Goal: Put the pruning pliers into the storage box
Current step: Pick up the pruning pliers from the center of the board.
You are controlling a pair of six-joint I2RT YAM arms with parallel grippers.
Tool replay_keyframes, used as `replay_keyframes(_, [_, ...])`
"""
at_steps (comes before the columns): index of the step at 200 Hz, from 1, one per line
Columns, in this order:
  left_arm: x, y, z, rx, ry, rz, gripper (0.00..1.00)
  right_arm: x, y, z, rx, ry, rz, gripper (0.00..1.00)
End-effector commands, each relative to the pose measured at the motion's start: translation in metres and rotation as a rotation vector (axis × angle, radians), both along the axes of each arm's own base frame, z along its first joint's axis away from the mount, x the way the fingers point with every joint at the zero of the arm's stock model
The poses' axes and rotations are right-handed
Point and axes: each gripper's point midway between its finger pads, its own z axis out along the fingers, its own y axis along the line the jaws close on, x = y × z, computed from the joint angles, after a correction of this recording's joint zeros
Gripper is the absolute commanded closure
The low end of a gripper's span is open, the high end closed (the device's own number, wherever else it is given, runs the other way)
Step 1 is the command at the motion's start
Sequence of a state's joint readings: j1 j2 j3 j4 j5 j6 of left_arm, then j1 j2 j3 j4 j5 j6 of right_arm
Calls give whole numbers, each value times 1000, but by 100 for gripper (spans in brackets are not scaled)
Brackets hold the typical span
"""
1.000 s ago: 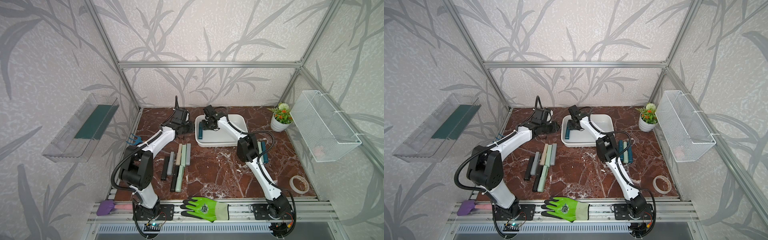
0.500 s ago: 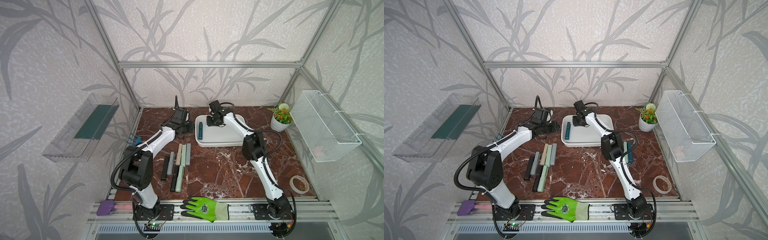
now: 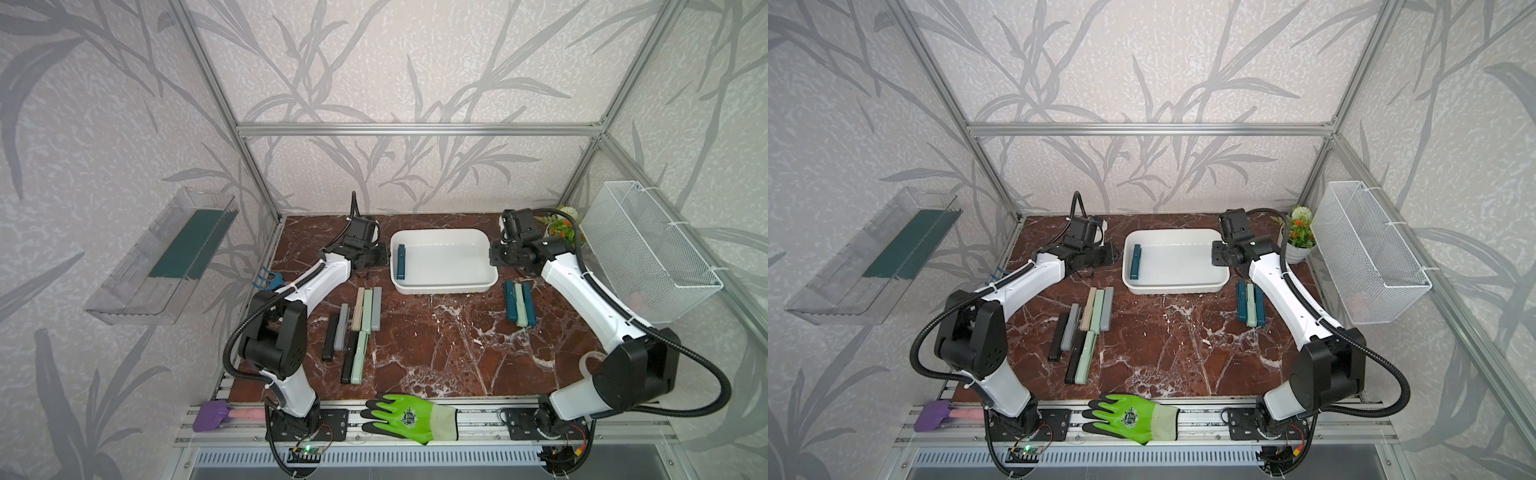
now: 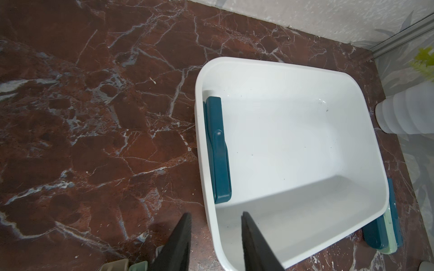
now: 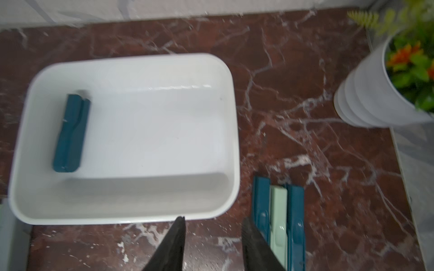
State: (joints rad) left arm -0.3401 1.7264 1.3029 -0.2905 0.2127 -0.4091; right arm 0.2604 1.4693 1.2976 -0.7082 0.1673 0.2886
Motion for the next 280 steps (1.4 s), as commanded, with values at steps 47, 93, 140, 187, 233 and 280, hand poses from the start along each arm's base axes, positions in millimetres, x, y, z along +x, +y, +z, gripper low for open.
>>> replay_keyframes(47, [4,-8,-10,1,12,-36,64,-68,-35,-97,85,250,-174,60])
replay_keyframes(93, [0,-4,-7,17,5,-32,64,-76,-37,-113,130,346,-207,60])
replay_keyframes(140, [1,-6,-13,11,16,-37,64,-87,-31,-129,176,376,-221,58])
replay_keyframes(187, [1,-5,-10,11,12,-37,64,-101,-31,-130,190,387,-229,56])
replay_keyframes(233, [0,-6,-12,11,19,-40,64,-110,-30,-154,201,431,-258,53])
replay_keyframes(280, [0,-5,-10,19,15,-41,64,-93,-32,-159,203,357,-264,51])
